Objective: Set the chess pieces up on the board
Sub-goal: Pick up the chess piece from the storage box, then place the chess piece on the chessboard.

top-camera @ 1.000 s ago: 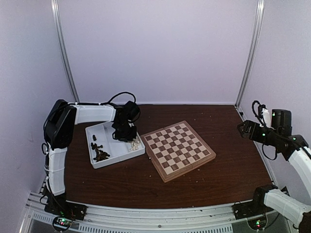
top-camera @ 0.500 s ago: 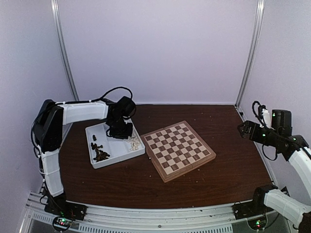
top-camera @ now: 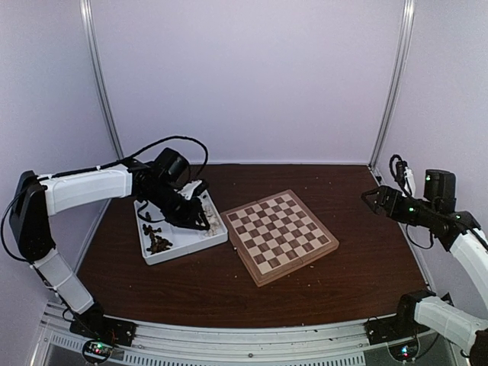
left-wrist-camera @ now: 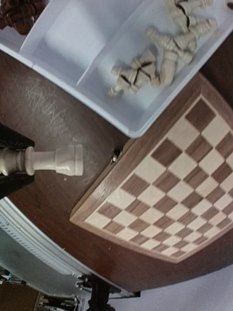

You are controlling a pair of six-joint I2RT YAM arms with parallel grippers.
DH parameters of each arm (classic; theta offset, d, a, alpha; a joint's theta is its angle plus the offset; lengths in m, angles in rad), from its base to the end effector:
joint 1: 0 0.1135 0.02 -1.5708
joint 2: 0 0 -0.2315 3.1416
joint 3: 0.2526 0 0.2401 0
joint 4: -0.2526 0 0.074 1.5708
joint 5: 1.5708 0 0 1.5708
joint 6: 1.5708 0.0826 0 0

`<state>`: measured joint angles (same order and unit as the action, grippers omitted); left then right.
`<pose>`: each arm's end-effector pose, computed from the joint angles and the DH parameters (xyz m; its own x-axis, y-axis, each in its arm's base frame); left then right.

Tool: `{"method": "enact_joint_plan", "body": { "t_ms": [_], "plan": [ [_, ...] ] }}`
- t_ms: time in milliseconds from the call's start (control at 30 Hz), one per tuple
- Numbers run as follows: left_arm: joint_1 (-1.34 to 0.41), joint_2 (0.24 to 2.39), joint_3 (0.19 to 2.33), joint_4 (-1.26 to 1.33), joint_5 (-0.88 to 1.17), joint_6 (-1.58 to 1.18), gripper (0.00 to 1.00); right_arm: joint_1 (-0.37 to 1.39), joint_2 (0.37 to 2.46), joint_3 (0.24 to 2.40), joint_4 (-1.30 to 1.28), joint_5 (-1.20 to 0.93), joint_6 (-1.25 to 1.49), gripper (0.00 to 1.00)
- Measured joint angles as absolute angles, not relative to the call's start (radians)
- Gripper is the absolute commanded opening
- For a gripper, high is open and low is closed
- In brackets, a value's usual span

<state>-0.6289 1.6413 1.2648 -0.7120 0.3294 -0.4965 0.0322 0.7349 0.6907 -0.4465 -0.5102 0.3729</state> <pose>0.2634 -0.2246 0.1800 -0.9529 0.1358 -0.2713 0.2548 0.8434 -0.4729 0.2106 0.0471 0.2496 -0.6057 0.2986 -0.7375 -0.2555 0.8049 0.5357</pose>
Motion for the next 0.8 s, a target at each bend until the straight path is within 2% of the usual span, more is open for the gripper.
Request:
{"method": "enact_joint_plan", "body": {
  "t_ms": [167, 300, 600, 800],
  "plan": [
    [-0.630, 1.600, 1.219, -0.628, 0.615, -0.464, 0.09, 0.036, 0.706, 0.656, -0.376, -0.625, 0.387, 1.00],
    [-0.635, 1.605, 1.231, -0.591, 0.718, -0.461, 0.09, 0.058, 0.686, 0.643, -0.351, -0.667, 0.384, 1.00],
    [-0.724, 1.771, 1.417, -0.662, 0.677, -0.466, 0.07, 0.270, 0.685, 0.626, -0.339, -0.595, 0.325, 1.00],
    [-0.764, 1.861, 1.578, -0.764, 0.621, -0.520, 0.07, 0.580, 0.736, 0.626, -0.303, -0.392, 0.230, 1.00]
  ]
}}
